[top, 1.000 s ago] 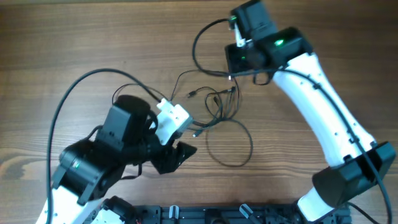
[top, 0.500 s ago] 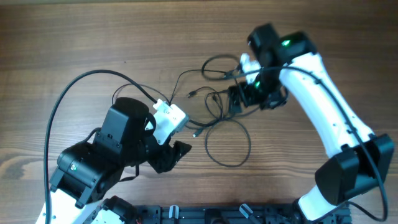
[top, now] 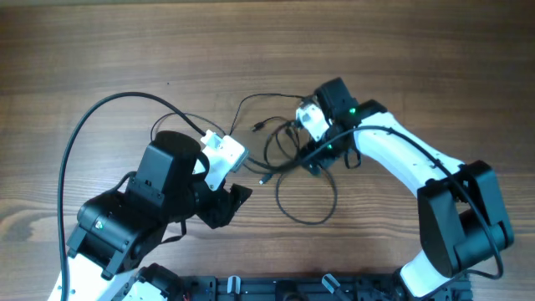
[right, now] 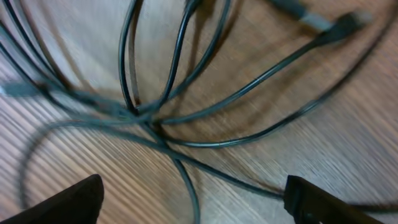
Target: Untangle cables
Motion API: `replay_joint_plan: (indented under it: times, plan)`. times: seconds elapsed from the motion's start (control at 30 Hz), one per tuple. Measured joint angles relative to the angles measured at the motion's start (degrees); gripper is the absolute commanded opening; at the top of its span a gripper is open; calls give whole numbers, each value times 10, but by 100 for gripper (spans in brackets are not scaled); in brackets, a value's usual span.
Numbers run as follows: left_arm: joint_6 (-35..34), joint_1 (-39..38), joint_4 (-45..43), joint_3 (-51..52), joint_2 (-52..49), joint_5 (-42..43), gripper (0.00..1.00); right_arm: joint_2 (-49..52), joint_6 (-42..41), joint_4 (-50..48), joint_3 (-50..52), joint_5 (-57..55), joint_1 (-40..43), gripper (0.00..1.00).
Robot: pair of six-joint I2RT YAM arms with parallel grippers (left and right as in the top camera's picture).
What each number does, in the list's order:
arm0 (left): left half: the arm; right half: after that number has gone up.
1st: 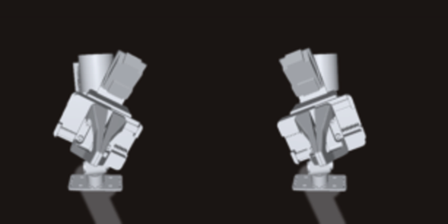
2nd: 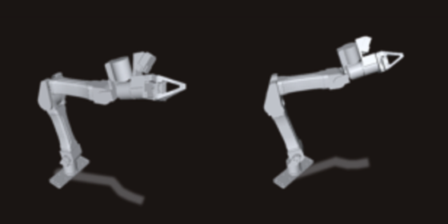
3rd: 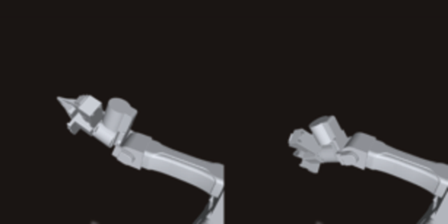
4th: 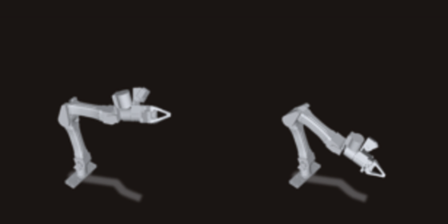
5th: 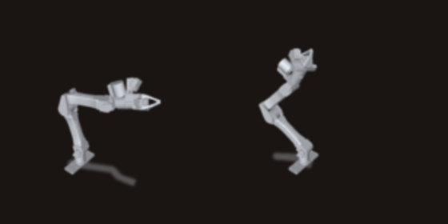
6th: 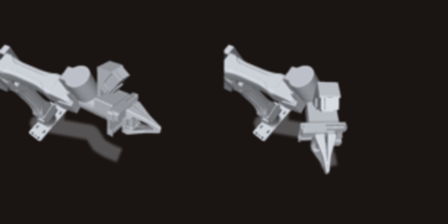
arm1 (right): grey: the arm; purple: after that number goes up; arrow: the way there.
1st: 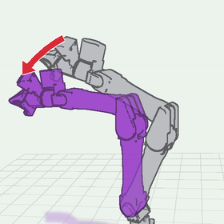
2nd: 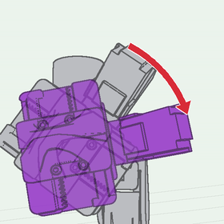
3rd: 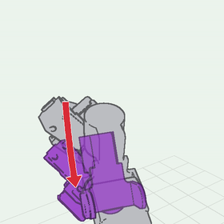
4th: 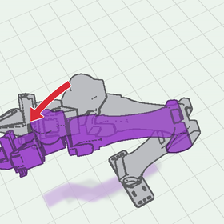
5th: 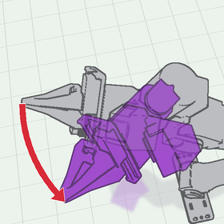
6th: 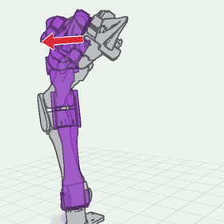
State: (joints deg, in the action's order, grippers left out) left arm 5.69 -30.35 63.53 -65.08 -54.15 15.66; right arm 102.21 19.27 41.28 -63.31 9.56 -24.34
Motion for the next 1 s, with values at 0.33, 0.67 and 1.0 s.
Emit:
replay_joint_plan:
  times: [0.33, 0.67, 1.0]
  plan:
    - [0, 0, 0, 0, 0, 0, 63, 0, 77, -45, 25, -15, 0, 72]
    - [0, 0, -4, 0, 0, 0, 63, -1, 78, -117, 82, -36, 0, 4]
    - [0, 0, -8, 0, 0, 0, 64, -2, 27, -93, 75, -37, 0, 4]
